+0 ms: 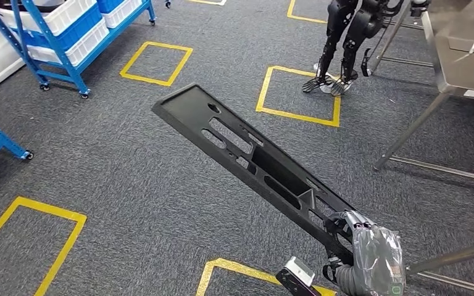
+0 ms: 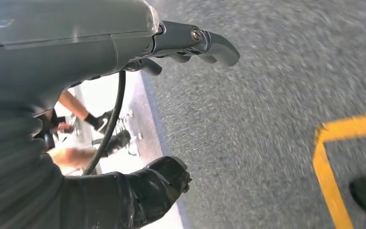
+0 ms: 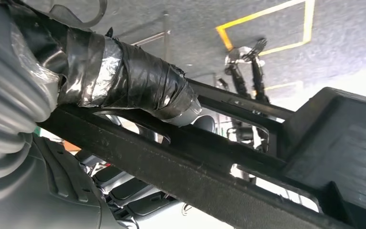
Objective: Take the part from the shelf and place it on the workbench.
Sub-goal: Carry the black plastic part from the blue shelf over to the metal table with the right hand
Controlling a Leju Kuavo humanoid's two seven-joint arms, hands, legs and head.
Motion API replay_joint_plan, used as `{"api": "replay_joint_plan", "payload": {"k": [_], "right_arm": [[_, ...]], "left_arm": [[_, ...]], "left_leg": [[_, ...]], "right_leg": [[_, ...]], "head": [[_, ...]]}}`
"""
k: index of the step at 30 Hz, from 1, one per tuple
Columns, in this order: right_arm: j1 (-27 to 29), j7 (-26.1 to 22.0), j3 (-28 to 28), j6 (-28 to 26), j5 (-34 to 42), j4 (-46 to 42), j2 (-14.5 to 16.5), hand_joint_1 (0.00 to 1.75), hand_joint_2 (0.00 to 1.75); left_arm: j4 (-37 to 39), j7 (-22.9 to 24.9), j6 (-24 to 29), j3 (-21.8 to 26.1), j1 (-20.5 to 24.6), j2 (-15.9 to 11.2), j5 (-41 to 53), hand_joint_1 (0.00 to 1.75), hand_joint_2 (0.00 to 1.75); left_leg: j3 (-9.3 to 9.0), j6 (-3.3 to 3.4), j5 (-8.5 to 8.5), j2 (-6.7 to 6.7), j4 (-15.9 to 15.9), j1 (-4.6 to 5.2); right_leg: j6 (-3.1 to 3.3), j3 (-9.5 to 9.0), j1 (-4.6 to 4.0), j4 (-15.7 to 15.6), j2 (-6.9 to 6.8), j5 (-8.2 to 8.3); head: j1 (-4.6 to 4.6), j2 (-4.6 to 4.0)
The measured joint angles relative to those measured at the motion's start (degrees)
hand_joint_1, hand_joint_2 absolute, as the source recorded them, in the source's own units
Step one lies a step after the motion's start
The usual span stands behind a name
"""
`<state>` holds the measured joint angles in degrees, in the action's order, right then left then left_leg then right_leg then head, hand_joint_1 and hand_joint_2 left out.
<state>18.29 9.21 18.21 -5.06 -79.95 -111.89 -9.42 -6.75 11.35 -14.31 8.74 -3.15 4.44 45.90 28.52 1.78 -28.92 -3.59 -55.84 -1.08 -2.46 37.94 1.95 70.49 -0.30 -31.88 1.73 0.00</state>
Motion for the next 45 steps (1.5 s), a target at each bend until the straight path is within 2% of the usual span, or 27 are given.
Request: {"api": "replay_joint_plan", "payload": {"k": [1,3,4,6,7,9,11,13,14,15,17,18,20,22,24,26,28,30,32,34,35,37,39,41,43,44,45], "right_arm": [[-0.01,-0.01,0.01,0.02,-0.03,0.00,0.00,1.75,1.75],[-0.18,0.00,0.10,0.22,-0.14,0.05,0.02,1.75,1.75],[-0.27,0.02,0.15,0.39,-0.21,0.10,0.05,1.75,1.75],[-0.37,0.07,0.26,0.75,-0.39,0.16,0.11,1.75,1.75],[-0.37,0.08,0.33,0.87,-0.44,0.17,0.15,1.75,1.75],[-0.56,0.08,0.53,0.97,-0.47,0.16,0.21,1.75,1.75],[-0.90,0.11,0.77,1.03,-0.52,0.17,0.32,1.75,1.75],[-1.22,0.29,1.02,1.42,-0.83,0.36,0.63,1.75,1.75],[-1.44,0.53,1.15,1.73,-1.16,0.54,0.88,1.75,1.75],[-1.73,0.81,1.27,2.04,-1.56,0.76,1.17,1.75,1.75],[-2.42,1.55,1.43,2.47,-2.51,1.07,1.76,1.75,1.75],[-2.80,1.89,1.46,2.67,-2.99,1.13,2.00,1.75,1.75],[-3.31,2.60,1.34,2.97,-3.99,1.13,2.36,1.75,1.75],[-3.37,3.13,0.86,3.20,-4.95,0.99,2.50,1.75,1.75],[-3.35,3.37,-0.09,3.37,-5.55,0.57,2.51,1.75,1.75],[-3.37,3.62,-1.67,3.46,-5.95,-0.23,2.51,1.75,1.75],[-3.14,5.00,-3.80,4.03,-7.24,-1.37,2.19,1.75,1.75],[-2.97,11.55,-5.26,6.27,-8.88,-2.98,-0.83,1.75,1.75],[-3.12,18.66,-5.26,9.69,-9.77,-4.58,-7.21,1.75,1.75],[-3.15,20.41,-4.82,12.20,-10.05,-6.04,-13.45,1.75,1.75],[-2.99,20.41,-4.69,12.88,-10.08,-6.71,-15.72,1.75,1.75],[-2.25,20.41,-4.58,13.72,-10.05,-7.90,-19.16,1.75,1.75],[-1.19,20.41,-4.84,14.25,-10.08,-9.08,-21.37,1.75,1.75],[-0.33,20.41,-5.37,14.54,-10.09,-10.35,-22.47,1.75,1.75],[0.70,20.41,-6.11,14.69,-10.08,-11.27,-23.11,1.75,1.75],[1.58,20.41,-6.66,14.76,-10.08,-11.72,-23.33,1.75,1.75],[2.64,20.41,-7.40,14.85,-10.08,-12.24,-23.51,1.75,1.75]], "left_arm": [[0.00,-0.01,-0.01,0.00,0.08,0.01,-0.03,0.00,1.75],[0.00,-0.01,0.01,0.00,0.14,-0.05,-0.13,0.00,1.75],[0.00,-0.02,0.02,0.00,0.19,-0.08,-0.19,0.00,1.75],[0.00,-0.03,0.02,0.00,0.31,-0.10,-0.30,0.00,1.75],[0.00,-0.04,0.01,0.00,0.36,-0.10,-0.33,0.00,1.75],[0.00,-0.07,0.01,0.00,0.33,-0.09,-0.37,0.00,1.75],[0.00,-0.07,0.01,0.00,0.22,-0.10,-0.45,0.00,1.75],[0.00,0.03,-0.02,0.00,0.09,-0.18,-0.60,0.00,1.75],[0.00,0.11,-0.10,0.00,0.03,-0.22,-0.66,0.00,1.75],[0.00,0.21,-0.27,0.00,0.00,-0.27,-0.69,0.00,1.75],[0.01,0.49,-0.59,0.00,-0.05,-0.39,-0.47,0.00,1.75],[0.01,0.63,-0.67,0.00,-0.07,-0.46,-0.28,0.00,1.75],[0.01,0.91,-0.72,0.00,-0.09,-0.54,0.17,0.00,1.75],[0.00,1.00,-0.80,0.00,-0.03,-0.55,0.47,0.00,1.75],[0.00,0.89,-0.88,-0.02,-0.06,-0.57,0.66,0.00,1.75],[0.00,0.67,-0.98,-0.05,-0.30,-0.66,0.96,0.00,1.75],[0.01,0.49,-1.10,-0.11,-0.54,-0.84,1.48,0.00,1.75],[0.01,0.44,-1.21,-0.33,-0.55,-0.97,2.19,0.00,1.75],[0.01,0.37,-1.36,-0.80,-0.53,-1.04,2.89,0.00,1.75],[0.02,0.09,-1.57,-1.40,-0.54,-1.18,3.45,0.00,1.75],[0.02,-0.05,-1.65,-1.68,-0.47,-1.29,3.68,0.00,1.75],[0.01,-0.21,-1.73,-2.13,-0.26,-1.52,4.04,0.00,1.75],[0.01,-0.27,-1.76,-2.64,-0.25,-1.70,4.37,0.00,1.75],[0.02,-0.26,-1.83,-3.03,-0.42,-1.88,4.59,0.00,1.75],[0.02,-0.21,-1.87,-3.16,-0.59,-1.99,4.72,0.00,1.75],[0.02,-0.18,-1.91,-3.27,-0.68,-2.06,4.86,0.00,1.75],[0.02,-0.17,-1.94,-3.40,-0.73,-2.13,5.02,0.00,1.75]], "left_leg": [[-0.04,-0.37,-0.23,-0.57,-0.31,-0.08],[0.09,-1.26,-0.79,-1.45,-1.15,0.07],[0.15,-1.62,-0.95,-1.86,-1.44,0.23],[0.15,-2.09,-1.00,-2.74,-1.57,0.27],[0.25,-2.31,-1.34,-2.48,-1.81,0.11],[1.56,-2.53,-3.72,-0.18,-4.77,-0.20],[4.88,-2.40,-7.67,2.44,-11.98,-0.21],[7.74,-2.15,-9.42,3.07,-17.95,-0.09],[7.95,-1.96,-8.65,3.17,-18.21,-0.05],[7.12,-1.71,-6.87,3.40,-16.22,-0.03],[3.97,-1.08,-2.78,5.42,-8.91,0.01],[2.67,-0.89,-1.67,6.57,-5.74,0.01],[1.74,-0.77,-1.45,7.62,-3.34,0.15],[1.57,-0.56,-1.12,6.47,-2.73,0.13],[1.38,-0.05,-0.53,5.06,-1.95,-0.08],[1.39,0.28,-0.28,3.56,-1.64,0.00],[1.54,0.38,-0.32,2.04,-1.75,0.23],[1.54,0.40,-0.48,0.60,-1.87,0.35],[1.32,0.22,-0.76,-0.71,-2.02,0.45],[1.12,-0.15,-1.06,-1.92,-2.18,0.69],[1.05,-0.33,-1.14,-2.48,-2.20,0.79],[0.86,-0.69,-1.33,-3.27,-2.13,0.87],[1.21,-1.10,-2.71,-1.23,-3.52,0.74],[3.49,-1.28,-6.10,2.07,-8.91,0.51],[6.80,-1.29,-9.20,3.08,-16.05,0.43],[7.77,-1.29,-9.46,3.17,-17.99,0.44],[7.75,-1.25,-8.48,3.23,-17.74,0.43]], "right_leg": [[-0.23,-2.26,0.22,-4.04,-1.02,1.82],[0.10,-5.26,0.00,-9.87,-2.92,3.64],[0.49,-5.56,-0.22,-10.82,-3.35,3.69],[1.49,-5.05,-0.56,-10.74,-2.40,3.71],[1.91,-4.90,-0.56,-10.84,-1.88,3.88],[2.84,-4.64,-0.52,-11.14,-0.79,4.31],[3.46,-4.32,-0.76,-11.21,0.35,4.59],[3.70,-4.08,-1.13,-11.13,1.77,4.73],[3.74,-4.05,-1.29,-11.06,2.55,4.76],[3.75,-4.05,-1.38,-10.95,3.36,4.77],[3.67,-3.97,-1.51,-10.62,4.86,4.80],[3.54,-3.77,-1.53,-10.42,5.56,4.84],[2.90,-3.17,-1.39,-10.30,6.75,5.19],[2.09,-2.77,-1.17,-10.39,7.55,5.56],[1.60,-1.90,-1.39,-8.63,5.36,4.27],[1.28,0.77,-1.49,-2.69,2.01,0.70],[0.93,3.51,-1.27,3.55,0.89,-1.94],[0.74,2.66,-1.10,2.83,0.40,-0.60],[1.04,-1.66,-1.30,-4.73,-1.46,2.64],[1.72,-4.56,-1.84,-10.37,-3.35,4.30],[2.02,-4.82,-2.10,-11.19,-3.68,4.31],[2.47,-4.65,-2.07,-11.37,-2.42,4.63],[3.04,-4.75,-1.72,-11.89,-1.26,4.95],[3.54,-4.75,-1.60,-12.13,-0.09,5.16],[3.79,-4.59,-1.72,-11.95,1.27,5.18],[3.83,-4.55,-1.78,-11.83,1.99,5.15],[3.83,-4.53,-1.79,-11.69,2.77,5.12]], "head": [[-0.01,0.00],[0.04,0.00],[0.08,0.00],[0.16,0.00],[0.16,0.00],[0.17,0.00],[0.18,0.00],[0.17,0.00],[0.17,0.00],[0.17,0.00],[0.17,0.00],[0.16,0.00],[0.15,0.01],[0.16,0.01],[0.08,0.00],[0.00,0.00],[0.01,0.00],[0.01,0.00],[-0.01,0.00],[0.02,0.01],[0.04,0.01],[0.07,0.01],[0.08,0.01],[0.09,0.00],[0.09,0.00],[0.09,0.00],[0.09,0.00]]}}
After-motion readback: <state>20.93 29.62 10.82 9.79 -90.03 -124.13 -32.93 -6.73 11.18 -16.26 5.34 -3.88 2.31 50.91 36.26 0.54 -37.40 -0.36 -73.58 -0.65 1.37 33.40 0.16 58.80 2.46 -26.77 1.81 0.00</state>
